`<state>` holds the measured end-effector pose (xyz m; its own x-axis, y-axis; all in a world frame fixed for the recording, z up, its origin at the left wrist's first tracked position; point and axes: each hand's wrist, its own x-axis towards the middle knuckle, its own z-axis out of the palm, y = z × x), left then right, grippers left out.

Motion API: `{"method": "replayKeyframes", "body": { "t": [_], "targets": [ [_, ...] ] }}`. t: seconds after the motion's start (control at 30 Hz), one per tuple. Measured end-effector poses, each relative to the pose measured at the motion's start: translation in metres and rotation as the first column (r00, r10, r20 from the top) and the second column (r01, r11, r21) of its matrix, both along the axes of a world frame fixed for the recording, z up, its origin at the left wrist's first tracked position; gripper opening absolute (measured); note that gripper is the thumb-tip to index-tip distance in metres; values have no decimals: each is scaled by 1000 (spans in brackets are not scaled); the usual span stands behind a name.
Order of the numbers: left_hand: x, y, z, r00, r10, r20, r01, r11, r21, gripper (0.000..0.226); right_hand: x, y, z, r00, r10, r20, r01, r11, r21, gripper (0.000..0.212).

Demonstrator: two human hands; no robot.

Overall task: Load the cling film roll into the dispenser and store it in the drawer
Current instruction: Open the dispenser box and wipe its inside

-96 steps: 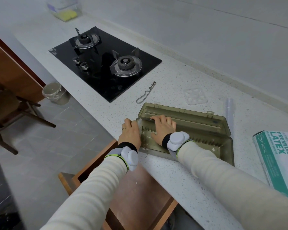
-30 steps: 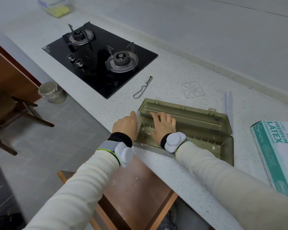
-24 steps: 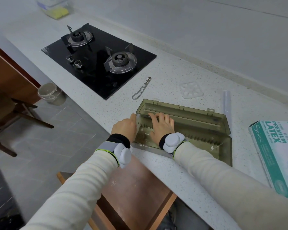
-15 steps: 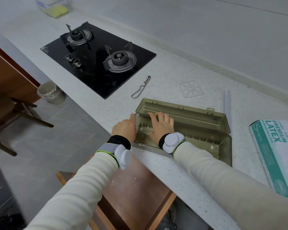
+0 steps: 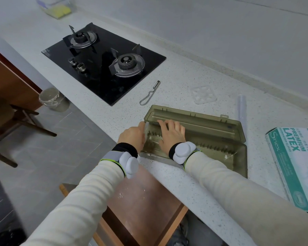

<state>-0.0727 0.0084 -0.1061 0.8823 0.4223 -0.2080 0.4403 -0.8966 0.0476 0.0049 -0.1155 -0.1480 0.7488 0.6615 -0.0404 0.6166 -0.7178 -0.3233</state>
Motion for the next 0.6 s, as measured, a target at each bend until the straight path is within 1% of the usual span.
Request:
{"method": "replayKeyframes", "body": {
  "t": [0.1, 0.2, 0.3, 0.43, 0.5, 0.6],
  "targets": [
    [-1, 0, 1, 1000, -13, -13, 13, 1000, 17, 28, 0, 0, 0, 1000, -1, 5, 1, 1000, 4, 63],
    [-1, -4, -1, 1000, -19, -25, 20, 998, 51, 32, -1, 1, 0, 1000, -3, 11, 3, 1000, 5, 63],
    [-1, -7, -2, 999, 7, -41, -4, 996, 87, 33, -1, 1, 0, 1000, -10, 13, 10, 1000, 10, 63],
    [-2, -8, -2, 999, 31, -30, -27, 993, 112, 28, -1, 1, 0, 1000, -6, 13, 6, 1000, -4, 63],
    [-3, -6, -2, 999, 34, 9, -35, 995, 95, 29, -1, 0, -1, 1000, -2, 12, 2, 1000, -3, 64],
    [-6, 0, -4, 988, 76, 137, -80, 997, 23, 41, -1, 1, -2, 1000, -5, 10, 5, 1000, 6, 65]
  ]
}}
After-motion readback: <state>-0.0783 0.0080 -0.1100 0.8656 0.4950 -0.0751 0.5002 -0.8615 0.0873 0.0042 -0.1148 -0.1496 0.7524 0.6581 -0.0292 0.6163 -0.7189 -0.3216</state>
